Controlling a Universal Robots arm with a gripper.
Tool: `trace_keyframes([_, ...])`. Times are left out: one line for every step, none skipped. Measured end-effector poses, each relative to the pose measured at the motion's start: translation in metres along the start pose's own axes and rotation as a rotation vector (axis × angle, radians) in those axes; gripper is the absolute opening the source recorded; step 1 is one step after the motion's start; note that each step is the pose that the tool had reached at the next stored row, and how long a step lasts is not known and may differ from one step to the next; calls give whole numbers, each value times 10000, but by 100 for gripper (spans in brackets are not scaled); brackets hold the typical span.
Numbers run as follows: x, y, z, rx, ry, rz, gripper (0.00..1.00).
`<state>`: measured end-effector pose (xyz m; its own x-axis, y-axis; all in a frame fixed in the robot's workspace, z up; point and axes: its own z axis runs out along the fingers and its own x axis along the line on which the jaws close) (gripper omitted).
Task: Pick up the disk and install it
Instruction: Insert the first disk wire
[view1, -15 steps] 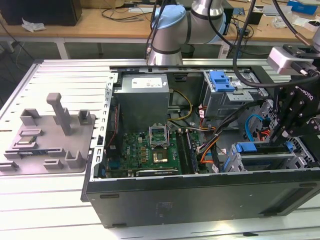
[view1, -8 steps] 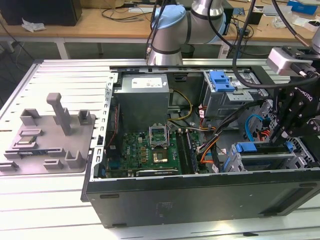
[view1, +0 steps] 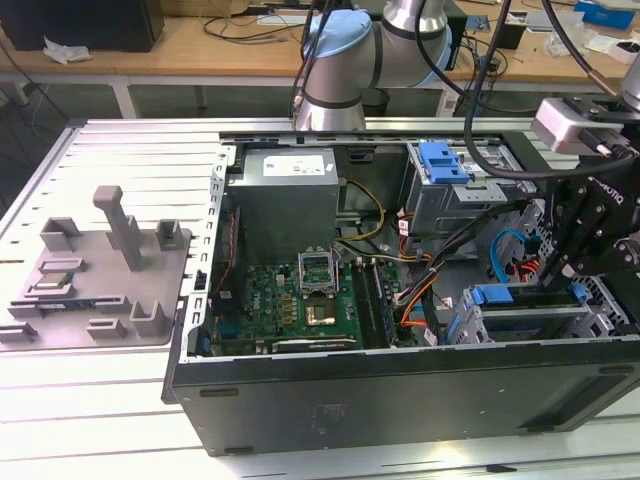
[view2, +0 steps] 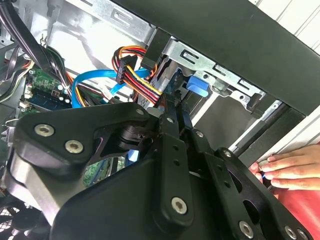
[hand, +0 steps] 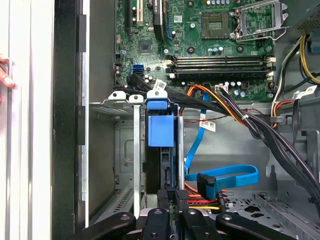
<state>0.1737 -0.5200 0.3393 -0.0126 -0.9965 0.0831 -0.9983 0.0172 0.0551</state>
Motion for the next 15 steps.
trace_keyframes([0,0,2,0,2,0,17])
trace_keyframes([-1,0,4,0,3,0,17])
trace_keyframes([-1,-1,8,1,2,0,17])
trace_keyframes([-1,-1,10,0,3,0,17])
trace_keyframes([-5,-3,51,0,2,0,17])
trace_keyframes([-6,-4,66,1,2,0,17])
trace_keyframes([-5,-4,67,0,5,0,17])
trace_keyframes([-6,-4,68,0,7,0,17])
trace_keyframes([-7,-4,75,0,4,0,17])
trace_keyframes([-7,-4,77,0,3,0,17])
trace_keyframes([-8,-4,81,-1,-4,-1,17])
trace_keyframes([-8,-4,94,-4,-30,0,18])
trace_keyframes([-7,-4,88,-3,-23,1,23])
trace_keyframes([-6,-3,69,0,-1,2,29])
trace_keyframes([-6,-3,65,0,-3,1,36])
